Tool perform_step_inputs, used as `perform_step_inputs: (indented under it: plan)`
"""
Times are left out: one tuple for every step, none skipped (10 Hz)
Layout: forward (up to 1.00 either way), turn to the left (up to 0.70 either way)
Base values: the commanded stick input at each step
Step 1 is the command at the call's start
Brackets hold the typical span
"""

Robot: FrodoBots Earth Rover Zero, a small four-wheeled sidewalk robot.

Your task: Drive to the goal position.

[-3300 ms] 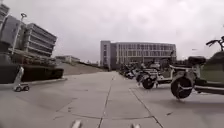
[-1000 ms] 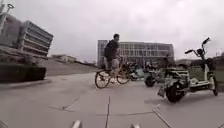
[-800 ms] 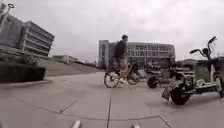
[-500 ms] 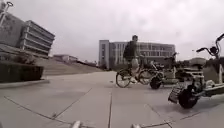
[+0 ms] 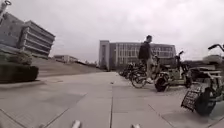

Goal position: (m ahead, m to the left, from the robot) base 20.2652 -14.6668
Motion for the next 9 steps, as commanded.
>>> perform_step_inputs:
  plan:
    - [0.7, 0.0]
    - [0.7, 0.0]
    - [0.7, 0.0]
    - [0.7, 0.0]
    - [0.7, 0.0]
    - [0.7, 0.0]
    - [0.7, 0.0]
    - [0.7, 0.0]
    - [0.7, 0.0]
